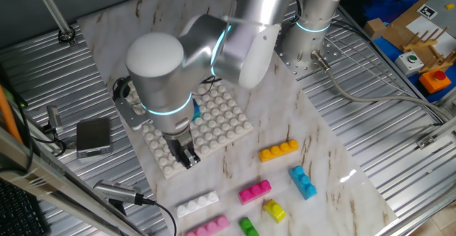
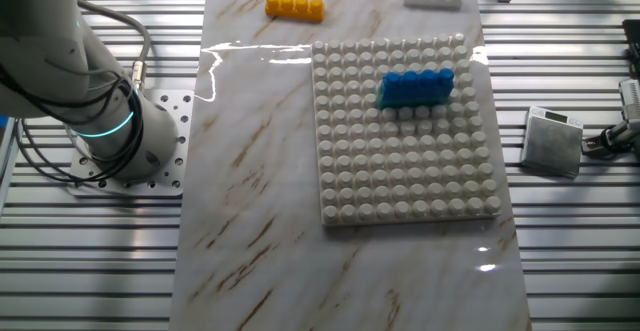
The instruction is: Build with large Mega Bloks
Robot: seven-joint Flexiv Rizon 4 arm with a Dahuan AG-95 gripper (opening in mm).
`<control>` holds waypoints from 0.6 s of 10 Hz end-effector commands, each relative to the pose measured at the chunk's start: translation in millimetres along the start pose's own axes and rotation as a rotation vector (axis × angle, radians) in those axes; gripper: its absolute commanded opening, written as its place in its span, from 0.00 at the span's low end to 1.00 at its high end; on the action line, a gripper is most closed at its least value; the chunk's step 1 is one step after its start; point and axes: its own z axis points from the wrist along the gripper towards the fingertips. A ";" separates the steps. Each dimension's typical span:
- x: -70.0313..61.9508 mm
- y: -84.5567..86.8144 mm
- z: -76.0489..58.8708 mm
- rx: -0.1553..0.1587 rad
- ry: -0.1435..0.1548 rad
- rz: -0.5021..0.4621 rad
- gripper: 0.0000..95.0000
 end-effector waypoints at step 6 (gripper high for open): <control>-27.9 42.6 45.9 -0.017 -0.022 0.064 0.20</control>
